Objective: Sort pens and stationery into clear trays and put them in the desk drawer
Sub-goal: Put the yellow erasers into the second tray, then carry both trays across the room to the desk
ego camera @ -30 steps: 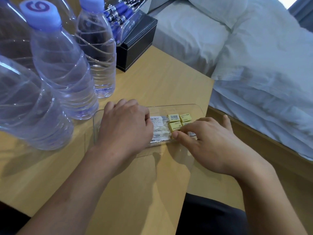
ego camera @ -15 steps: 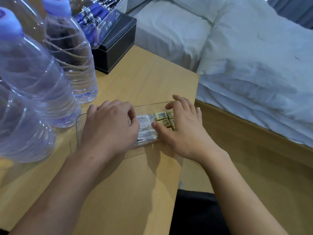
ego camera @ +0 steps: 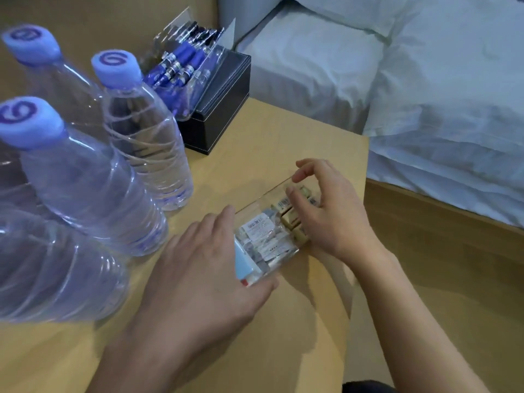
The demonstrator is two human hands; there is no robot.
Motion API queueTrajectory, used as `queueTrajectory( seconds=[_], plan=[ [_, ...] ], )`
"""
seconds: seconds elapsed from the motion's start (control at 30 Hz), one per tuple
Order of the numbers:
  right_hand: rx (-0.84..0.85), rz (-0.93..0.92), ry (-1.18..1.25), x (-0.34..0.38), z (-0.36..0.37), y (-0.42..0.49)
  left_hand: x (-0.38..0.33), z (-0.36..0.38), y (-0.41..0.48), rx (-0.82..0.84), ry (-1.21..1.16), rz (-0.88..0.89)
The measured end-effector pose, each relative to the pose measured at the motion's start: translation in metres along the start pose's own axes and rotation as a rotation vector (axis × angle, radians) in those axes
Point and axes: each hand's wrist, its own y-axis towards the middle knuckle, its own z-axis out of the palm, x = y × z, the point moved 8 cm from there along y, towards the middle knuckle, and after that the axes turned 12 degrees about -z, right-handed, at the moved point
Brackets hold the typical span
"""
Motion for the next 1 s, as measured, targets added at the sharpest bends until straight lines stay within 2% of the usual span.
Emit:
queueTrajectory(
  seconds=[0.17,0.3,0.47,0.53,0.77,0.87,0.93,1.0],
  plan=[
    [-0.015,-0.013,0.183,-0.004,-0.001,0.038,-0.005,0.0,0.014,0.02,0.042,-0.118],
    [-0.117,-0.021,0.173,-0.003,-0.003,0.065,-0.007,0.001,0.019,0.016,0.059,-0.231],
    [-0.119,-0.001,0.264,0.026,0.006,0.103,-0.003,0.009,0.017,-0.051,0.025,-0.334],
    [-0.064,0.049,0.334,0.037,0.014,0.122,-0.004,0.009,0.018,-0.069,0.034,-0.382],
    [0.356,0.426,0.576,0.064,0.053,0.16,-0.003,0.011,0.017,-0.003,0.033,-0.457],
    [0.445,0.544,0.613,0.066,0.065,0.158,0.002,0.012,0.019,0.108,-0.154,-0.523],
    [0.465,0.568,0.601,0.07,0.064,0.158,0.006,0.008,0.022,0.129,-0.316,-0.562],
    [0.487,0.568,0.604,0.075,0.06,0.156,0.012,0.007,0.026,0.143,-0.368,-0.587]
  ],
)
